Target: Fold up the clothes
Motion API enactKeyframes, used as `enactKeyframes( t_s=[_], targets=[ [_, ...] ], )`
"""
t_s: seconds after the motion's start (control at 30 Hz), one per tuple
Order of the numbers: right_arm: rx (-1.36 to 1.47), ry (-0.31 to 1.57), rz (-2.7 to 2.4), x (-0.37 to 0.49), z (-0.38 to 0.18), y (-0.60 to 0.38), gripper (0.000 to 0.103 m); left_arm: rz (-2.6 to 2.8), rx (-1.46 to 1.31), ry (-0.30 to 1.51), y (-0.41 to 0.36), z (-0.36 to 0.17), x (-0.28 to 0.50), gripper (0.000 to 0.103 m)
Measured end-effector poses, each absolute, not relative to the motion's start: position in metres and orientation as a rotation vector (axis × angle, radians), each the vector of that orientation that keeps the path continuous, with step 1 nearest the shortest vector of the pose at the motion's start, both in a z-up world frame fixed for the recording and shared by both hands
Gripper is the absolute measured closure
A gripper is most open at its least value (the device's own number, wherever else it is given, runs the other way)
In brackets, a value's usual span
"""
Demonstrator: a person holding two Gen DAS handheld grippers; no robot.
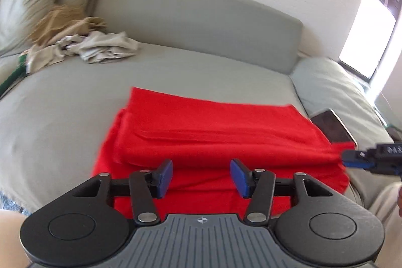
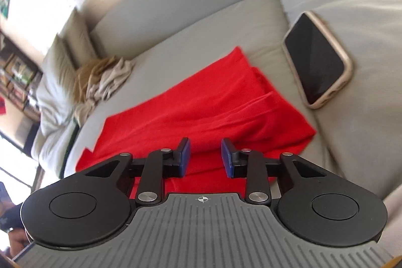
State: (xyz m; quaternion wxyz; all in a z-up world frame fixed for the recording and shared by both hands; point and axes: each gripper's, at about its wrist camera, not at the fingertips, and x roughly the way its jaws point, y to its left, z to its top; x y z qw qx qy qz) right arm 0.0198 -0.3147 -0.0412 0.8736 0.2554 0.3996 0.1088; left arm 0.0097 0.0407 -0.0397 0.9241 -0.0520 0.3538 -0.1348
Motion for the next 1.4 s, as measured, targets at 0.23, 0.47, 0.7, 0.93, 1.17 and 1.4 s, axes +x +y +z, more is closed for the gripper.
enactKeyframes(
  t_s=[0.23,0.47,0.7,0.93,1.17,1.4],
  targets=[
    [0.498,0.927,0.293,0.054,-0.073,-0.275,0.076,-0.303,-0.01,0.743,0.007,-0.067,0.036,0.064],
    [0.55,0.705,0.158,0.055,-0.069,-0.305,0.073,-0.283,-0.052,0.745,0.016,-0.077,0.038,0.064],
    [0.641,0.741,0.09,0.047,-0.072,-0.338,0.073,-0.284,0.008,0.728,0.011,-0.082,0.035,0.064],
    [0.483,0.751,-0.05,0.024,-0.07,-0.346,0.069,-0.279,-0.022,0.725,0.015,-0.084,0.034,0.064],
    [0.322,0.765,0.002,0.033,-0.075,-0.319,0.07,-0.274,-0.043,0.722,0.018,-0.084,0.033,0.064],
    [0.224,0.7,-0.105,0.031,-0.068,-0.315,0.101,-0.278,-0.052,0.738,0.021,-0.085,0.034,0.065]
  ],
)
